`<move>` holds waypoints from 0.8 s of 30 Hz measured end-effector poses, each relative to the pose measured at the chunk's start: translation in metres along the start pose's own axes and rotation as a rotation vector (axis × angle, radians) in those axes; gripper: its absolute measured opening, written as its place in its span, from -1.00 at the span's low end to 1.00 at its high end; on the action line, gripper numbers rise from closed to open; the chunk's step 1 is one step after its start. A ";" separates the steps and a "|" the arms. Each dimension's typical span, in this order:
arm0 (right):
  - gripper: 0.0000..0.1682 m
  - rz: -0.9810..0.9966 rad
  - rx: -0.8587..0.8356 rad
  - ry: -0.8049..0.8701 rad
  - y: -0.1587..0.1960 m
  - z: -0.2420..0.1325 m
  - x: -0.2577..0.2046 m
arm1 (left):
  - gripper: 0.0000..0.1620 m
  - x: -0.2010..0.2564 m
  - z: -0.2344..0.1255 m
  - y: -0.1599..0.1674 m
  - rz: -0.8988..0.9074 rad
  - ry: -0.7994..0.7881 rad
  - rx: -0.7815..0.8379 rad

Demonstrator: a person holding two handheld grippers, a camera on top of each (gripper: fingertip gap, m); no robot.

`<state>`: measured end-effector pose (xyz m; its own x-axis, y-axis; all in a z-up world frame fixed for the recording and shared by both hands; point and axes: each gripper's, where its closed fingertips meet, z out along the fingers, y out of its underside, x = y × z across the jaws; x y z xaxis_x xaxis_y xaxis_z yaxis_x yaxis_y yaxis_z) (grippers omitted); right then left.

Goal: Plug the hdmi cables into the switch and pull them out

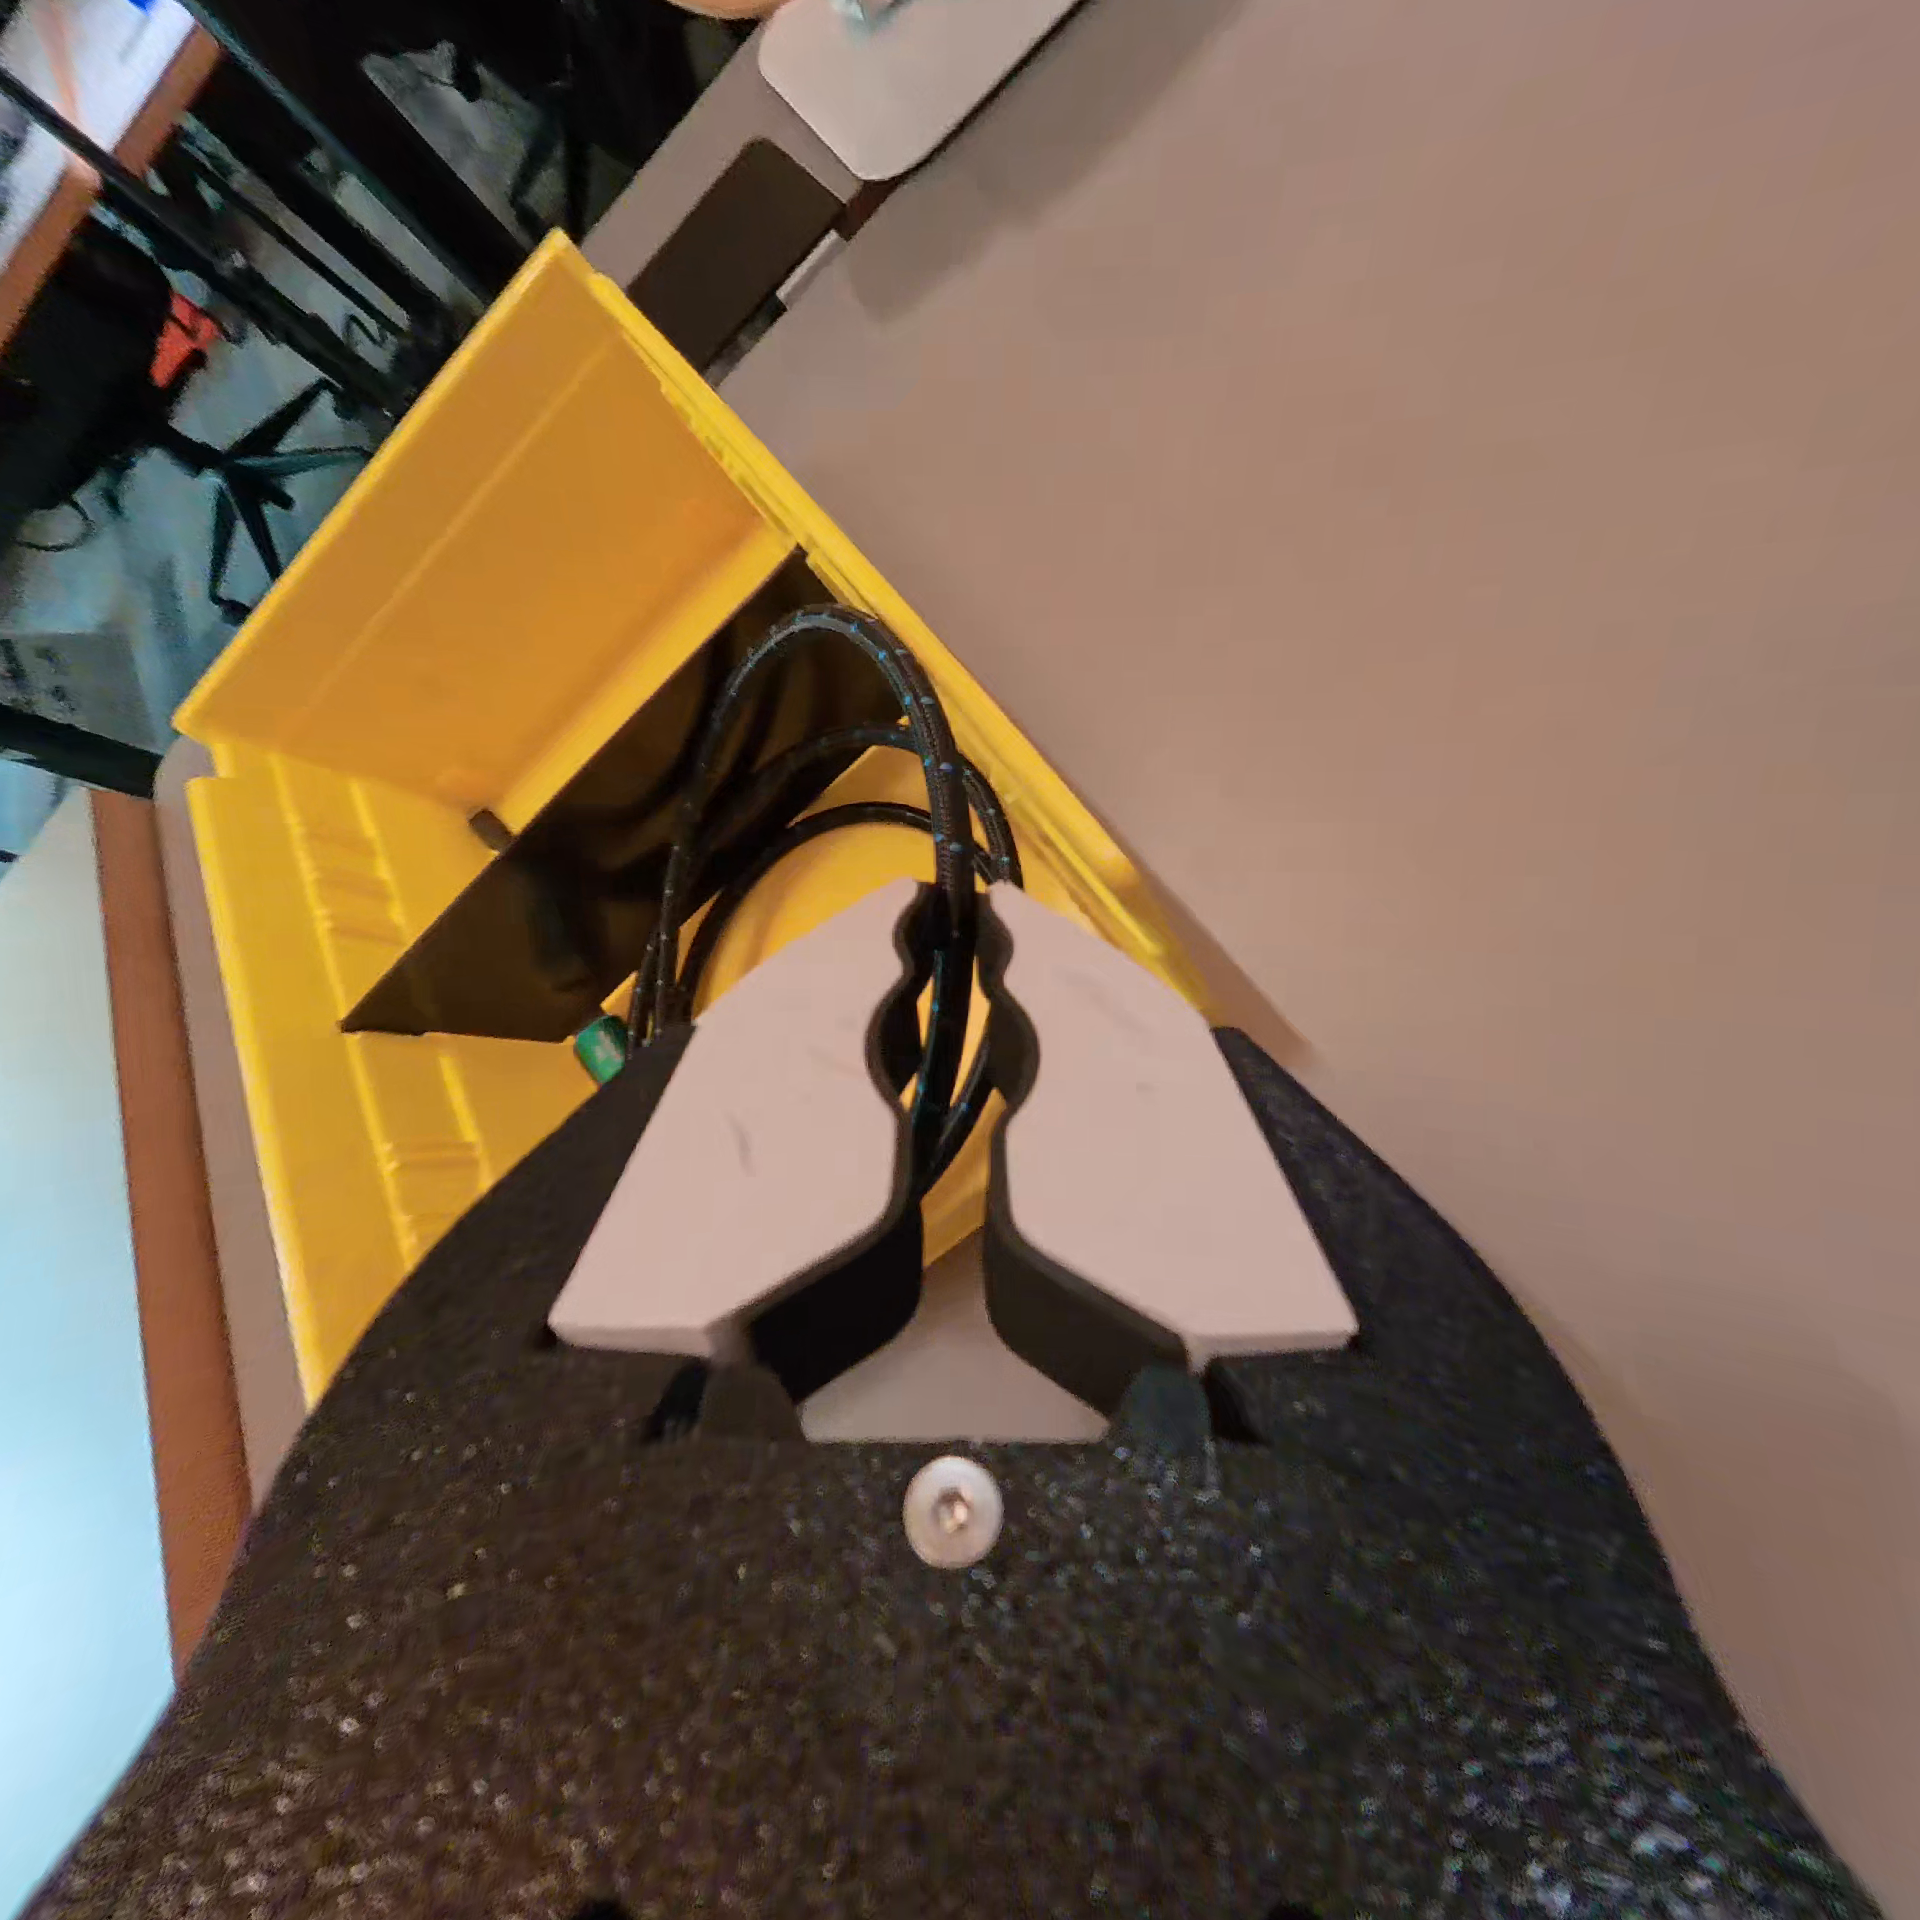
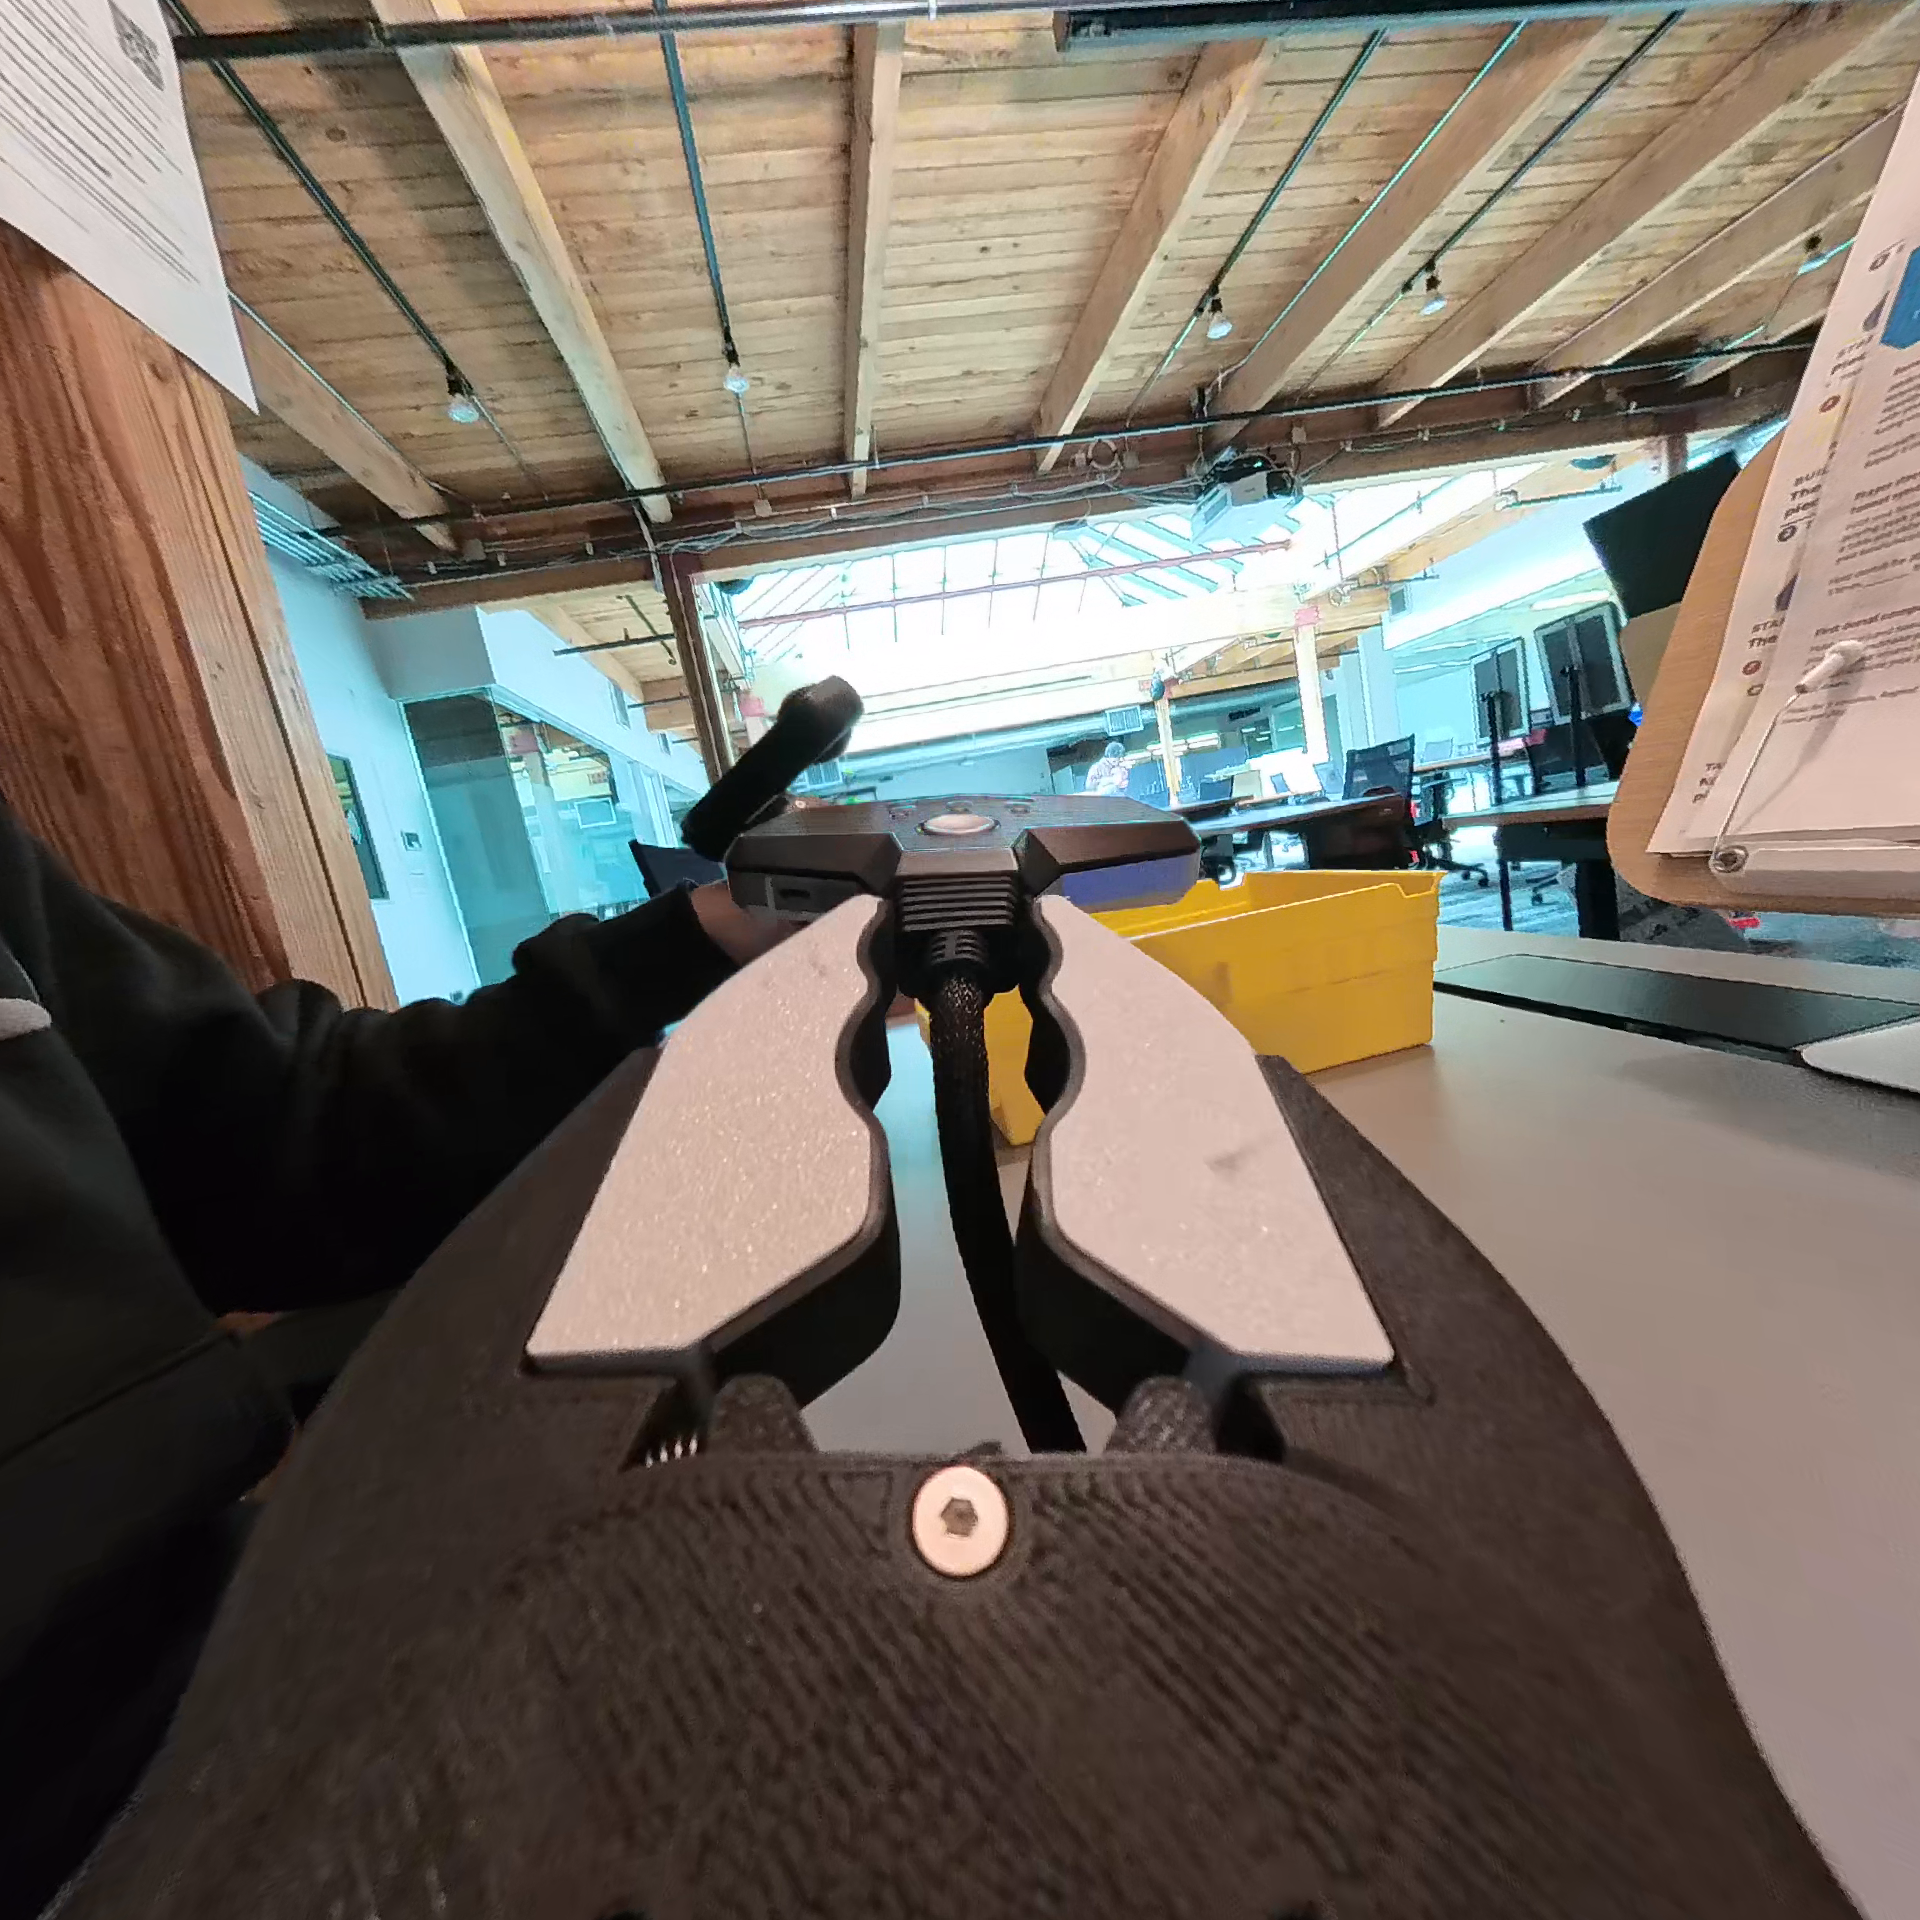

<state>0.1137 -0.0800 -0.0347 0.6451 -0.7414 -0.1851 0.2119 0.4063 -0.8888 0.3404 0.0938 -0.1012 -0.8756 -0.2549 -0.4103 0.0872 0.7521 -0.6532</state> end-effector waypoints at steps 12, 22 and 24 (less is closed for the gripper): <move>-0.73 0.002 0.025 0.000 -0.003 -0.003 0.000 | -0.92 -0.058 -0.093 -0.081 0.018 -0.382 0.389; -0.74 -0.034 0.329 -0.014 -0.060 -0.043 -0.001 | -0.92 0.125 -0.097 -0.114 0.736 0.043 0.713; -0.73 -0.069 0.300 0.011 -0.057 -0.043 0.001 | -0.92 0.170 -0.082 -0.092 0.818 0.194 0.713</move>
<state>0.0705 -0.1270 -0.0028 0.6138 -0.7779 -0.1346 0.4637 0.4933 -0.7360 0.1450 0.0314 -0.0588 -0.4825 0.3067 -0.8204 0.8742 0.1106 -0.4728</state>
